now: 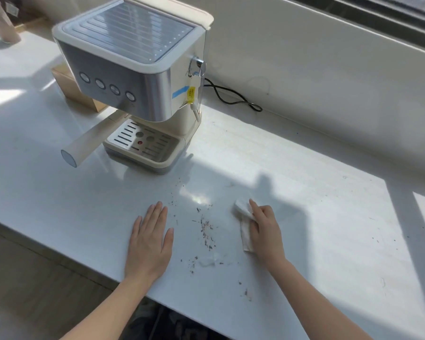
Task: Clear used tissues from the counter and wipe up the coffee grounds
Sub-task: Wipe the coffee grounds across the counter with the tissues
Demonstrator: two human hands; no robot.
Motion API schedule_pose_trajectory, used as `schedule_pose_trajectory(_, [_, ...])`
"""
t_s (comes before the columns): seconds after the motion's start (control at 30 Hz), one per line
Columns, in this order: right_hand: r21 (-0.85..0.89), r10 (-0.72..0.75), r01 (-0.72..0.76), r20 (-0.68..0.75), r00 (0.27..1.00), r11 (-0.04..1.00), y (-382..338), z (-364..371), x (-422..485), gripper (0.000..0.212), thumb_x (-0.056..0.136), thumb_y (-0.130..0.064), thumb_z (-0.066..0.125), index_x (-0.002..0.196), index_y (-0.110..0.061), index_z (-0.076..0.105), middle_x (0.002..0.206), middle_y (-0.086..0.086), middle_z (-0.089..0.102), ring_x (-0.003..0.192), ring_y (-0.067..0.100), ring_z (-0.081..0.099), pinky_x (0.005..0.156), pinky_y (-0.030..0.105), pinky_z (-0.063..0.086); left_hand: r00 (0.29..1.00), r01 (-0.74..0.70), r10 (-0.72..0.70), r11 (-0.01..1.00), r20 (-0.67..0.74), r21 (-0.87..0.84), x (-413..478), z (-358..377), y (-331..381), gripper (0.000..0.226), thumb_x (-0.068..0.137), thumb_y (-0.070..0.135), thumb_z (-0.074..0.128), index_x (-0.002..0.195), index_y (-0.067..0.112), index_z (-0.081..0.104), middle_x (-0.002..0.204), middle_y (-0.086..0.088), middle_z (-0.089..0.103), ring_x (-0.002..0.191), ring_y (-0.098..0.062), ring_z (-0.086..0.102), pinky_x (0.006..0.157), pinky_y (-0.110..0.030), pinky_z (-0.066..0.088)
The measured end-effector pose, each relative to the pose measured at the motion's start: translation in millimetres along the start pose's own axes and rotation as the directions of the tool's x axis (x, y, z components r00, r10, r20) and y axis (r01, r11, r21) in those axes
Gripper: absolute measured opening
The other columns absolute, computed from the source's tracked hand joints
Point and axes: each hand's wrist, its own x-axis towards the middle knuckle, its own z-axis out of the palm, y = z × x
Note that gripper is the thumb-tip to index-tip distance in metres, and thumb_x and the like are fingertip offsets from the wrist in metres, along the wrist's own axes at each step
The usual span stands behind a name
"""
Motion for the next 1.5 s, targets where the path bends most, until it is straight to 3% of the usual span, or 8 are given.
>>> schedule_pose_trajectory(0.13, [-0.005, 0.187, -0.187, -0.046, 0.981, 0.982, 38, -22, 10, 0.029, 0.095, -0.009, 0.046, 0.122, -0.014, 0.056, 0.095, -0.008, 0.048, 0.088, 0.023, 0.056, 0.066, 0.018, 0.036, 1.0, -0.004, 0.004, 1.0, -0.006, -0.002, -1, 0, 1, 0.065, 0.09, 0.046, 0.008, 0.148, 0.017, 0.01, 0.157, 0.008, 0.007, 0.144, -0.004, 0.0, 0.117, -0.027, -0.007])
schedule_pose_trajectory(0.27, [-0.074, 0.209, -0.218, -0.113, 0.971, 0.973, 42, -17, 43, 0.043, 0.09, 0.001, 0.044, 0.13, -0.013, 0.053, 0.117, 0.01, 0.051, 0.1, 0.028, 0.053, 0.079, 0.03, 0.039, 1.0, -0.002, 0.002, 1.0, -0.011, -0.015, -1, 0, 2, 0.064, 0.091, 0.045, 0.01, 0.148, 0.017, 0.011, 0.157, 0.007, 0.01, 0.144, -0.004, 0.002, 0.117, -0.026, -0.007])
schedule_pose_trajectory(0.4, [-0.004, 0.228, -0.23, -0.11, 0.967, 0.973, 24, 4, 86, 0.042, 0.091, -0.002, 0.042, 0.127, -0.017, 0.057, 0.117, 0.011, 0.051, 0.11, 0.028, 0.049, 0.084, 0.026, 0.033, 1.0, 0.0, -0.001, 0.999, -0.007, -0.039, -1, 0, 2, 0.062, 0.092, 0.045, 0.011, 0.148, 0.018, 0.008, 0.157, 0.009, 0.008, 0.144, -0.003, 0.0, 0.118, -0.027, -0.006])
schedule_pose_trajectory(0.63, [0.082, -0.094, 0.085, 0.117, 0.989, 0.993, -49, 51, 107, 0.035, 0.081, 0.004, 0.06, 0.112, -0.01, 0.069, 0.099, 0.01, 0.06, 0.095, 0.028, 0.055, 0.073, 0.012, 0.034, 1.0, 0.005, -0.005, 0.998, 0.002, -0.066, 0, 1, 0, 0.062, 0.093, 0.046, 0.008, 0.149, 0.02, 0.009, 0.157, 0.01, 0.006, 0.144, -0.001, -0.004, 0.118, -0.031, -0.002])
schedule_pose_trajectory(0.83, [0.199, -0.376, 0.323, 0.362, 0.853, 0.925, -90, 65, 50, 0.033, 0.078, 0.002, 0.06, 0.106, -0.012, 0.072, 0.097, 0.012, 0.064, 0.093, 0.028, 0.058, 0.078, 0.026, 0.041, 0.999, 0.014, -0.019, 0.987, -0.03, -0.163, 1, -2, 1, 0.061, 0.092, 0.045, 0.009, 0.148, 0.019, 0.008, 0.155, 0.012, 0.01, 0.144, -0.001, 0.004, 0.118, -0.027, 0.0])
schedule_pose_trajectory(1.23, [0.239, -0.367, 0.281, 0.535, 0.761, 0.93, -96, 48, -14, 0.037, 0.085, 0.001, 0.052, 0.112, -0.017, 0.07, 0.098, 0.009, 0.06, 0.093, 0.023, 0.054, 0.079, 0.023, 0.039, 0.996, 0.036, -0.059, 0.956, -0.068, -0.29, 2, -21, -10, 0.048, 0.097, 0.022, 0.029, 0.144, 0.015, 0.032, 0.153, 0.006, 0.027, 0.141, -0.013, 0.027, 0.113, -0.03, 0.021])
schedule_pose_trajectory(1.4, [0.27, -0.095, 0.039, 0.197, 0.976, 0.962, -89, 40, 7, 0.044, 0.086, 0.009, 0.046, 0.114, -0.017, 0.068, 0.093, -0.002, 0.053, 0.086, 0.013, 0.055, 0.076, 0.002, 0.035, 0.985, 0.163, -0.157, 0.984, -0.072, 0.077, 7, -31, -45, 0.053, 0.098, 0.024, 0.029, 0.148, 0.012, 0.017, 0.158, -0.001, 0.013, 0.146, -0.017, 0.009, 0.119, -0.041, 0.009])
schedule_pose_trajectory(1.5, [0.211, 0.04, -0.046, 0.029, 0.999, 0.976, -73, 31, 42, 0.045, 0.086, 0.009, 0.042, 0.118, -0.013, 0.065, 0.096, 0.002, 0.052, 0.089, 0.015, 0.054, 0.075, 0.004, 0.034, 0.987, 0.158, -0.152, 0.981, -0.059, 0.113, 7, -28, -46, 0.055, 0.097, 0.024, 0.03, 0.149, 0.012, 0.013, 0.158, -0.001, 0.01, 0.146, -0.017, 0.006, 0.119, -0.04, 0.007])
